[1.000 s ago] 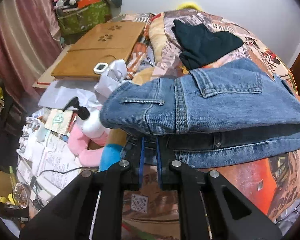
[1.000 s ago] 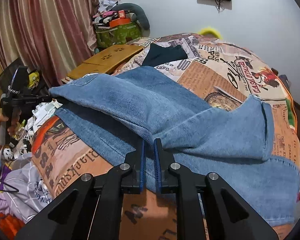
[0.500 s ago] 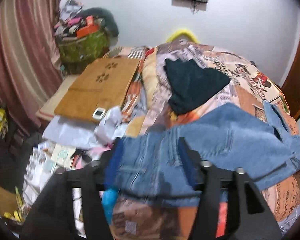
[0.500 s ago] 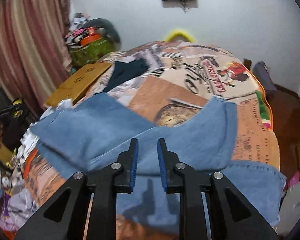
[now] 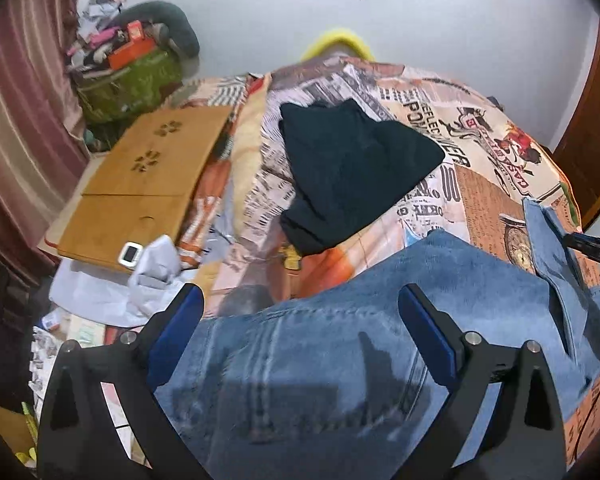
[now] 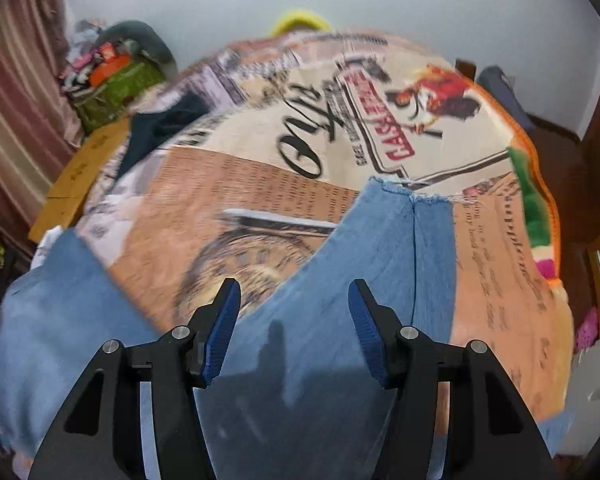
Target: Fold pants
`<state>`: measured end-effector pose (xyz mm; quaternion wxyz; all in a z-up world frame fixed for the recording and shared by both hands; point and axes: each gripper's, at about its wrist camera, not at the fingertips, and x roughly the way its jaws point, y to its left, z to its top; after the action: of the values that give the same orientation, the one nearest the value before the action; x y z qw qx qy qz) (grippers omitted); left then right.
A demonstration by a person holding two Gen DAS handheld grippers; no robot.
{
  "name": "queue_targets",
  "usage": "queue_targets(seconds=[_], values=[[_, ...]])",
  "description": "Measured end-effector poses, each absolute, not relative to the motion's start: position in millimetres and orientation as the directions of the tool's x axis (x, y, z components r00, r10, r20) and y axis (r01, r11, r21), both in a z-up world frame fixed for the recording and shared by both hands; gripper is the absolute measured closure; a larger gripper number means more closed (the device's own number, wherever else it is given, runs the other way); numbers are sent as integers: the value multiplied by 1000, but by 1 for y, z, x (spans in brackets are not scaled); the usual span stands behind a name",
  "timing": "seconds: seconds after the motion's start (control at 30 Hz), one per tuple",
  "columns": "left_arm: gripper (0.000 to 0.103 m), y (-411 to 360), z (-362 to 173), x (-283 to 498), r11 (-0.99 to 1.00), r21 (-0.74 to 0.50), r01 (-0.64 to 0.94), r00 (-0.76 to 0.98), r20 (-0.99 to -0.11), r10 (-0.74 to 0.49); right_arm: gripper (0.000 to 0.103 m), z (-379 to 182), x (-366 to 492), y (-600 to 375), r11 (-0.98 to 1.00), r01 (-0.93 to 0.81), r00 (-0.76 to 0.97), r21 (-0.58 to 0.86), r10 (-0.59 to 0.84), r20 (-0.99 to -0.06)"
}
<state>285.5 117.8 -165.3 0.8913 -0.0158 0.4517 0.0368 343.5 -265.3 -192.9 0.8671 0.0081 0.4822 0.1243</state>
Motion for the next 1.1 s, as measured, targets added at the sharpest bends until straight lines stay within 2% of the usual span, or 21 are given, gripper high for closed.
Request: queue_targets(seconds=[0.2,0.33,0.37,0.43,0.47,0.5,0.6,0.8,0.97,1.1], values=[[5,110,-184,311,998,-2,-61,553,-832,32,51,-232,418,-273,990,-133,417,52,103,-903],[5,107,-192,321,998,33,-52,544,-837,56,51,-248,442,-276,993,-116,403,22,68,-913],[5,106,-194,323,998,40,-50,540,-840,61,54,-248,443,-275,993,-115,418,9,57,-907],[5,102,-198,326,998,44,-43,530,-846,60,70,-249,442,-273,993,-118,433,5,56,-900],[5,101,-199,327,998,41,-39,527,-848,55,89,-249,440,-273,993,-117,439,15,65,-896],[5,97,-200,328,999,38,-31,521,-852,49,94,-249,439,-273,994,-110,443,12,60,-895],[5,89,-198,326,999,32,-17,517,-856,36,97,-238,428,-277,993,-112,470,24,74,-880],[5,59,-188,313,999,13,34,511,-860,-6,97,-156,377,-320,991,-82,624,103,131,-770],[5,20,-184,298,995,8,104,503,-863,-46,97,-53,315,-366,985,-40,764,165,137,-631],[5,-16,-187,289,987,-17,160,471,-877,-91,97,5,268,-400,980,-34,830,194,136,-541]])
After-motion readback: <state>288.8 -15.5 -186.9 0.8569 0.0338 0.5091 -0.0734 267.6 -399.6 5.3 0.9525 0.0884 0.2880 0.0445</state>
